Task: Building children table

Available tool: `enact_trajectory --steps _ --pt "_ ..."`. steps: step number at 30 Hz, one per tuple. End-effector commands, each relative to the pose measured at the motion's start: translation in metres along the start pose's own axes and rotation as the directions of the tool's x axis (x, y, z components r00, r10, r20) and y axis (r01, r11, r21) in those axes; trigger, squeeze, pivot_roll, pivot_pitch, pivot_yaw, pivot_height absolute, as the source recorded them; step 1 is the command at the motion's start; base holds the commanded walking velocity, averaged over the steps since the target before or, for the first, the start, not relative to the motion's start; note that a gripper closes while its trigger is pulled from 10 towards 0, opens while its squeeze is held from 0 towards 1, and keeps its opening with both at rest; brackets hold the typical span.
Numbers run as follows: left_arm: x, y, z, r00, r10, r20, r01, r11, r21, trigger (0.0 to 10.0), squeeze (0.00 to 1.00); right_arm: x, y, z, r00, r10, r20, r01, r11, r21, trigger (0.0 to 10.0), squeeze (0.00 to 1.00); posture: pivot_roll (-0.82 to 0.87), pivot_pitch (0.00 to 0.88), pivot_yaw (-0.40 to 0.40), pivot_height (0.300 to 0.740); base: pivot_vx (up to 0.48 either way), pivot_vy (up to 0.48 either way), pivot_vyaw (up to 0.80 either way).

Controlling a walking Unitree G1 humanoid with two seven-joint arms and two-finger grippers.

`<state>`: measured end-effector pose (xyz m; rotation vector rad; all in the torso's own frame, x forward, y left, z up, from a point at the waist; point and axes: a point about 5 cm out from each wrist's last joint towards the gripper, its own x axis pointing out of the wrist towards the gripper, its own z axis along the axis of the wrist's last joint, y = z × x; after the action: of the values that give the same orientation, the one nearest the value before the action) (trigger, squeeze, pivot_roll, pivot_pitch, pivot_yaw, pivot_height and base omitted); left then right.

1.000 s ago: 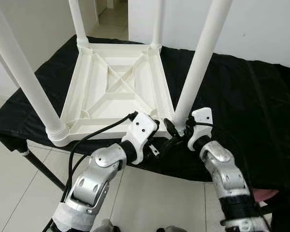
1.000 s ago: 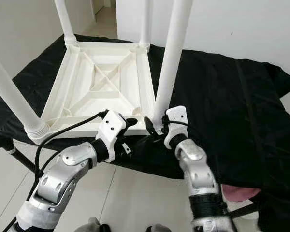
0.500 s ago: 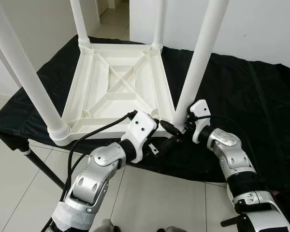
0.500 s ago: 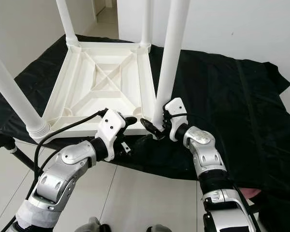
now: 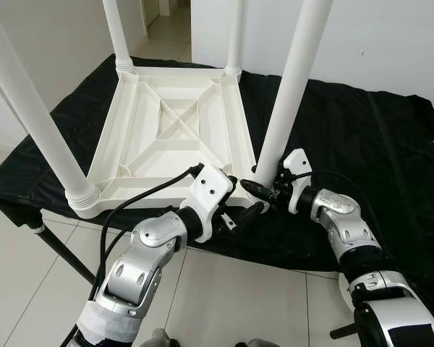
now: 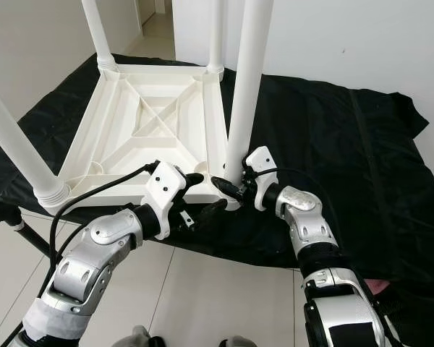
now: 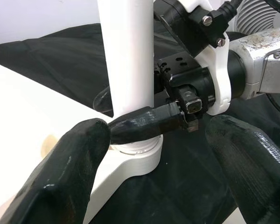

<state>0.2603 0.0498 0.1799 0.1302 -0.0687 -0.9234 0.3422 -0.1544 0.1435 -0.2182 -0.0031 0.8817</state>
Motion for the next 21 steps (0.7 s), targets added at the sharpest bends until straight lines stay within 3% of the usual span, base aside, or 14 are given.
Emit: enact_trajectory --steps 1,8,9,12,17,18,20,21 --pt "0.001 0.004 0.0 0.999 0.044 -0.007 -0.044 0.999 0.004 10.0 0.0 -0.003 0.004 -0.01 0.999 -0.006 -0.039 0.007 1.0 0.019 10.0 0.0 -0.07 0.044 0.014 0.74 0.0 0.0 0.0" --pt "0.002 0.002 0.0 0.999 0.039 -0.005 -0.039 0.999 0.0 10.0 0.0 -0.003 0.001 -0.006 0.99 -0.136 -0.022 0.136 0.991 0.018 10.0 0.0 -0.08 0.051 0.011 0.74 0.0 0.0 0.0" --pt "0.002 0.001 0.0 0.999 0.036 -0.005 -0.036 0.999 -0.003 10.0 0.0 -0.002 0.009 0.003 0.978 -0.203 0.042 0.202 0.979 0.026 10.0 0.0 -0.09 0.057 0.011 0.74 0.0 0.0 0.0" --pt "0.003 0.0 0.0 0.999 0.033 -0.004 -0.033 0.999 -0.005 10.0 0.0 -0.002 0.019 0.012 0.957 -0.274 0.093 0.272 0.962 0.033 10.0 0.0 -0.09 0.058 0.012 0.74 0.0 0.0 0.0" --pt "0.003 0.0 0.0 0.999 0.032 -0.004 -0.032 0.999 -0.006 10.0 0.0 -0.002 0.022 0.015 0.943 -0.316 0.106 0.313 0.949 0.045 10.0 0.0 -0.09 0.061 0.01 0.74 0.0 0.0 0.0" --pt "0.003 0.0 0.0 1.0 0.03 -0.005 -0.03 1.0 -0.008 10.0 0.0 -0.003 0.022 0.016 0.903 -0.419 0.096 0.413 0.907 0.082 10.0 0.0 -0.1 0.065 0.012 0.74 0.0 0.0 0.0" --pt "0.003 0.0 0.0 1.0 0.03 -0.005 -0.03 1.0 -0.008 10.0 0.0 -0.003 0.022 0.016 0.903 -0.419 0.096 0.413 0.907 0.082 10.0 0.0 -0.1 0.065 0.012 0.74 0.0 0.0 0.0" --pt "0.003 -0.002 -0.001 1.0 0.025 -0.006 -0.025 1.0 -0.013 10.0 0.0 -0.007 0.028 0.011 0.77 -0.638 0.028 0.628 0.765 0.141 10.0 0.0 -0.1 0.072 0.008 0.74 0.0 0.0 0.0"
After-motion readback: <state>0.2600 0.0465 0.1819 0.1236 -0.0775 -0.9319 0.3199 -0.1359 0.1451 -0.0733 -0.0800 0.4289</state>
